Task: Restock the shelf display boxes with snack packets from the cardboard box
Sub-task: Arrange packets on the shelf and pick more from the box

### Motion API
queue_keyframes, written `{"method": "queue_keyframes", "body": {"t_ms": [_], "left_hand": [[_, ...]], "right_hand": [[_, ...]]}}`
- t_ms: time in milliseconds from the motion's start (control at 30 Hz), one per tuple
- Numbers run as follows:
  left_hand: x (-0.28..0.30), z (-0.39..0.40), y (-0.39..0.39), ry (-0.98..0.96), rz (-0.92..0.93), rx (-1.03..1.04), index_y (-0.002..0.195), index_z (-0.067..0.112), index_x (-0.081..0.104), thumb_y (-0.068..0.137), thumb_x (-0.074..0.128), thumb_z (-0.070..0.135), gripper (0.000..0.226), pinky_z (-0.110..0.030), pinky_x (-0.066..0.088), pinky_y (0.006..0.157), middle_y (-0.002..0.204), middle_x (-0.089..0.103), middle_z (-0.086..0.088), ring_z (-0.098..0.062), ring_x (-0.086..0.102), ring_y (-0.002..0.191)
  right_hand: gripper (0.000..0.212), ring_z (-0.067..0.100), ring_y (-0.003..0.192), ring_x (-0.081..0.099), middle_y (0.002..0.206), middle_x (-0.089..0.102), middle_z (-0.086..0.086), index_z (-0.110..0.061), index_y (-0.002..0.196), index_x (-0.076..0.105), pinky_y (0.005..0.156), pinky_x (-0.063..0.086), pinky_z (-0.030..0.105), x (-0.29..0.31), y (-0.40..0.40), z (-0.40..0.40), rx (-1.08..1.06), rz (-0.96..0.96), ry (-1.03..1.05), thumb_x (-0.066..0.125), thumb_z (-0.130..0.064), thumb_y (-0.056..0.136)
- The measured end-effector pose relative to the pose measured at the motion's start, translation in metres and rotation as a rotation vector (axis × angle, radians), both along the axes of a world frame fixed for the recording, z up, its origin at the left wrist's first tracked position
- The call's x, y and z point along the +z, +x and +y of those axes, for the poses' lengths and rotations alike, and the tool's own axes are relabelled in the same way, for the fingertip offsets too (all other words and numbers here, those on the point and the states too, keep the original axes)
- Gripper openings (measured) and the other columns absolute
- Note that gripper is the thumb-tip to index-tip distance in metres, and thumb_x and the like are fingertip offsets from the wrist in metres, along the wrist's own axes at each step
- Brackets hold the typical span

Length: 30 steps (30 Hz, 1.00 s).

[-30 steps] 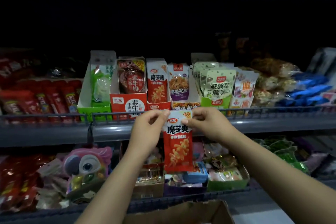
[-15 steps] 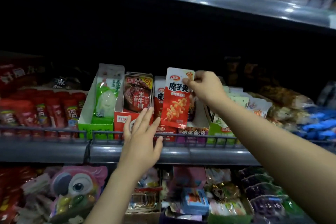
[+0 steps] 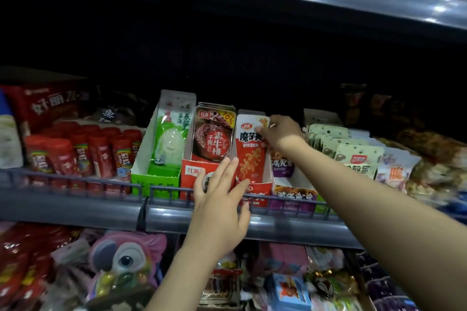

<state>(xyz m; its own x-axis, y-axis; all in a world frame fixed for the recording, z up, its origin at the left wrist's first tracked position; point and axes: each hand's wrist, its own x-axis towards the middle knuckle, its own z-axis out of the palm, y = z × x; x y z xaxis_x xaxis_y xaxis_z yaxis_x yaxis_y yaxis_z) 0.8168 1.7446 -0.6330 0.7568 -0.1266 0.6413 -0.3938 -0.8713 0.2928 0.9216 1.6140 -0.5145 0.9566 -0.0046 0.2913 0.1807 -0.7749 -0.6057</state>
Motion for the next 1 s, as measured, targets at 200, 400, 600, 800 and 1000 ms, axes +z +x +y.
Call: {"method": "queue_keyframes", "body": {"t_ms": [200,400,600,800,1000], "left_hand": [[-0.004,0.001,0.002,0.014,0.001,-0.011,0.121,0.024,0.062,0.083,0.034,0.039,0.049,-0.043,0.002,0.112,0.152,0.030,-0.001,-0.011,0.011,0.142],[-0.005,0.001,0.001,-0.021,-0.001,-0.013,0.128,0.024,0.057,0.084,0.028,0.041,0.055,-0.042,-0.005,0.114,0.156,0.020,0.002,-0.007,0.000,0.143],[-0.003,-0.001,-0.002,0.008,0.002,-0.007,0.135,0.025,0.049,0.088,0.038,0.035,0.049,-0.042,-0.006,0.115,0.158,0.007,0.003,-0.006,-0.010,0.143],[-0.009,-0.004,-0.008,0.027,-0.006,0.013,0.141,0.023,0.042,0.088,0.045,0.027,0.053,-0.035,-0.013,0.113,0.158,0.002,0.001,-0.008,-0.011,0.143],[-0.025,-0.011,-0.030,-0.057,0.009,-0.002,0.132,0.016,0.052,0.083,0.058,0.017,0.050,-0.042,0.013,0.114,0.150,0.034,-0.009,-0.017,0.019,0.140]], "right_hand": [[0.050,0.026,0.108,0.059,0.126,0.059,0.010,-0.010,0.133,0.050,0.091,0.047,0.035,-0.014,0.009,-0.004,-0.043,-0.011,0.029,0.063,-0.028,0.088],[0.038,0.021,0.079,0.057,0.086,0.057,0.004,-0.011,0.116,0.050,0.073,0.052,0.039,-0.020,0.010,-0.007,-0.034,-0.055,0.073,0.069,-0.021,0.084],[0.039,0.012,0.071,0.052,0.083,0.051,-0.003,-0.012,0.115,0.046,0.053,0.037,0.021,-0.027,0.005,-0.007,-0.048,-0.093,0.231,0.069,-0.019,0.084],[0.027,0.006,0.067,0.051,0.077,0.053,-0.004,-0.012,0.107,0.052,0.055,0.038,0.015,-0.042,-0.037,-0.012,-0.018,-0.180,0.274,0.066,-0.020,0.085],[0.017,0.007,0.069,0.052,0.082,0.057,-0.003,-0.017,0.095,0.057,0.065,0.043,0.018,-0.076,-0.089,-0.027,0.058,-0.145,0.342,0.069,-0.022,0.083]]}}
